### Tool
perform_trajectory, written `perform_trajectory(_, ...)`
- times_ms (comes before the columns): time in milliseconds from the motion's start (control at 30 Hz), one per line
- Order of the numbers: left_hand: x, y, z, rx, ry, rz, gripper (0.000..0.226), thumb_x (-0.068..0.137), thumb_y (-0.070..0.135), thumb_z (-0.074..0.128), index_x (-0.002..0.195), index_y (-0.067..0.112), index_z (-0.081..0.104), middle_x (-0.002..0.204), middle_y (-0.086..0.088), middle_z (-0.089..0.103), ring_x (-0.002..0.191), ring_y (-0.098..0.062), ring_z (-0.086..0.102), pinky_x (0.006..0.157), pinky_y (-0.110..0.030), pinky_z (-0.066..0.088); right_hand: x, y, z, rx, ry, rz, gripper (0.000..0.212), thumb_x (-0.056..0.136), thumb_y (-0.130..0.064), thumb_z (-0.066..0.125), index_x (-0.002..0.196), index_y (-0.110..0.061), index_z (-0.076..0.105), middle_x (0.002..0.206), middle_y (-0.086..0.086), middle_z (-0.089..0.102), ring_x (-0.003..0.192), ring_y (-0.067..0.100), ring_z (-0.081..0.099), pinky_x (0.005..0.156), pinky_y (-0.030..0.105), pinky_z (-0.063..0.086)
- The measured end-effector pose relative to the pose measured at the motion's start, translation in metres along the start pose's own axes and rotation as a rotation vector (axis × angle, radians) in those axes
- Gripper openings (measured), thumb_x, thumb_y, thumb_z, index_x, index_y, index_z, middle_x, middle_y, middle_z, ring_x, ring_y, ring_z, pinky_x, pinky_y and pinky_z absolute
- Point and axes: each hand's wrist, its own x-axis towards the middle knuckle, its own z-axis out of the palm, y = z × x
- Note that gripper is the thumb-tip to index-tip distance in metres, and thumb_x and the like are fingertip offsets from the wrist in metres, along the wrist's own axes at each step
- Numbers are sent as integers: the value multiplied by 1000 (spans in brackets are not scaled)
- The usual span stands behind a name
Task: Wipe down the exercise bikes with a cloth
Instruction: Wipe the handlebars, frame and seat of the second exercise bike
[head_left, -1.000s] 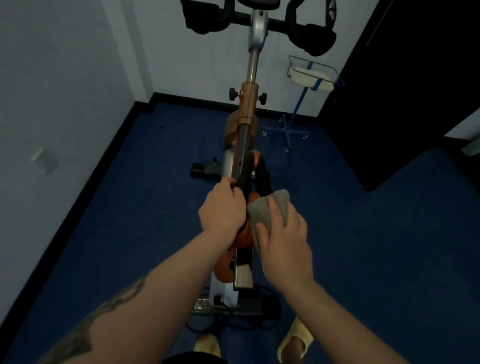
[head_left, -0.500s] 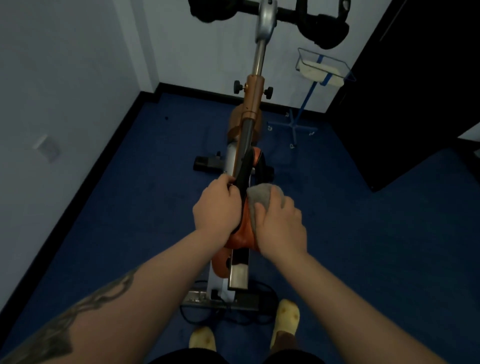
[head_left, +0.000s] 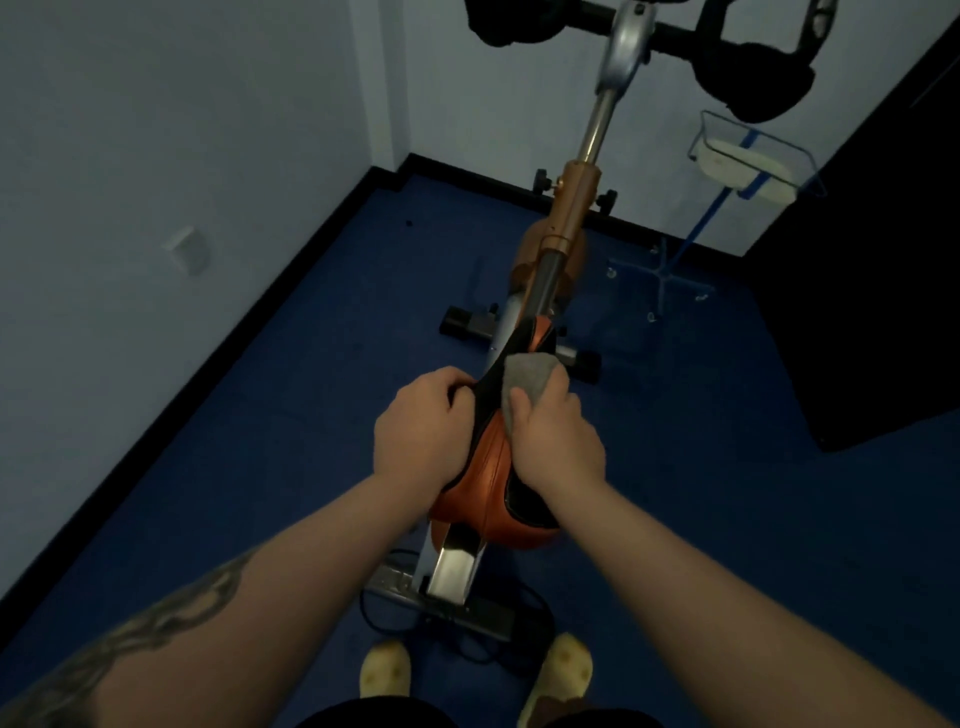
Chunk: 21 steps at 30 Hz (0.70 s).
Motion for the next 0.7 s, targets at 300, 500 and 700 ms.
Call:
perform_trajectory(300,-15,5,3,8,346,-153,22,94,27,44,87,27,65,87,14,63,74,-2,55,61,-27,45,42,-2,0,-19,36,-395,56,99,-54,21,147,-27,32,157,13,18,142,34,21,114,52,24)
perform_trajectory(500,-32,12,14,-81,558,-320,22,95,25,42,88,27,63,85,15,57,75,-4,53,63,-27,40,67,3,-25,-178,-160,-1036,55,93,-57,17,109,-31,64,117,-5,59,123,18,43,110,37,13)
perform_trajectory(700,-50,33,46,-141,772,-464,22,96,19,42,102,26,62,106,10,56,105,-12,49,86,-35,42,77,-43,-22,-696,-118,-1082,33,100,-44,29,108,-32,59,109,4,66,102,31,59,75,38,31)
